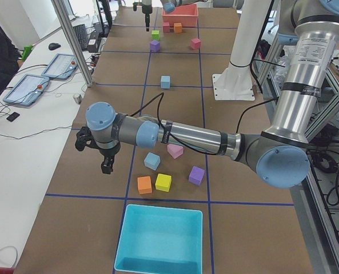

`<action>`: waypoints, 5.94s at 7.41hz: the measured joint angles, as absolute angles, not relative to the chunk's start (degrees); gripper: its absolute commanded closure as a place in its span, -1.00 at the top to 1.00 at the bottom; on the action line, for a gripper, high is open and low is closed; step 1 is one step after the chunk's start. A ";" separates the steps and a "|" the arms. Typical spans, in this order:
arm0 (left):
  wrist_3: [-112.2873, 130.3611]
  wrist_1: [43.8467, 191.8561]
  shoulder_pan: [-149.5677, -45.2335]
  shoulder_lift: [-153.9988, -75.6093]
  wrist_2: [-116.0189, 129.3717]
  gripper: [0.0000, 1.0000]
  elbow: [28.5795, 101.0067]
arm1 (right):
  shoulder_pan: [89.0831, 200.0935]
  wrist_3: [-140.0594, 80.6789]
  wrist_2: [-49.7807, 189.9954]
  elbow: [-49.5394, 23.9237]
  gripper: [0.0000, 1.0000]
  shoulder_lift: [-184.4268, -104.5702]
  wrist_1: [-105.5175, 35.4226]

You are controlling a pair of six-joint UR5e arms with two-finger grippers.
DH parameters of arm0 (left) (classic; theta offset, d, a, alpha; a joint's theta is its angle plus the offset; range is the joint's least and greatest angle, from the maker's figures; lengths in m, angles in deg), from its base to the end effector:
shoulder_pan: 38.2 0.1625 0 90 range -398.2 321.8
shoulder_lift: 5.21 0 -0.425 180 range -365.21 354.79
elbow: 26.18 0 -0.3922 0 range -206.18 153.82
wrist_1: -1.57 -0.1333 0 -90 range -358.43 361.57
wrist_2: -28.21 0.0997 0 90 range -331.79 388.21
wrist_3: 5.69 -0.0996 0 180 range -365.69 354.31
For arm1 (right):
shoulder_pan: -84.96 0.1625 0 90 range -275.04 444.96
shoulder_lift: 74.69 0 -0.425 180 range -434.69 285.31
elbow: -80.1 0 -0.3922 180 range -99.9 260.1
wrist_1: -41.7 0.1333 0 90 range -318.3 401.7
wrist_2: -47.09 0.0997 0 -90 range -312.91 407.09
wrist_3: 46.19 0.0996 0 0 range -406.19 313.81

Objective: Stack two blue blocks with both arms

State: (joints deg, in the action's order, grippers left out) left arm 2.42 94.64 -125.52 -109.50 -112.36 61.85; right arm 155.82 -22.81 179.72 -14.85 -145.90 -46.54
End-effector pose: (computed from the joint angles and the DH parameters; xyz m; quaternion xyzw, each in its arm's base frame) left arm -0.0282 -0.6030 0.5252 0.0807 0.4328 0.0147 0.8978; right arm -0.1402 -0.6049 0.4302 0.0631 -0.4050 -0.0466 0.9110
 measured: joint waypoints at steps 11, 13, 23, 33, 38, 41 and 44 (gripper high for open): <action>18.80 114.70 -106.13 -106.58 -105.14 0.96 60.23 | 179.88 -61.64 176.88 -17.80 1.00 -166.04 -61.44; 19.47 119.17 -105.92 -103.36 -104.81 0.96 59.37 | 179.88 -61.45 176.78 -15.12 1.00 -166.02 -58.34; 20.00 119.96 -98.44 -99.82 -101.68 0.95 59.70 | 179.71 -60.81 177.16 -14.64 1.00 -165.81 -57.71; 19.99 119.90 -96.68 -100.19 -101.92 0.18 59.35 | 179.60 -60.69 177.16 -14.64 1.00 -165.74 -57.73; 29.66 81.77 -96.08 -117.42 -106.40 0.19 79.48 | 179.47 -60.69 177.22 -14.88 1.00 -165.74 -57.72; 48.82 77.76 -87.00 -127.78 -102.21 0.19 82.40 | 179.23 -60.67 177.25 -14.91 1.00 -165.73 -57.72; 59.42 78.96 -79.58 -136.97 -97.98 0.19 77.03 | 179.16 -60.69 177.25 -14.93 1.00 -165.66 -57.71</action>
State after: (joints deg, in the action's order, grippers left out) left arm 59.42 78.96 -79.58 -136.97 -97.98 77.03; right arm 179.16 -60.69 177.25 -14.93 -165.66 -57.71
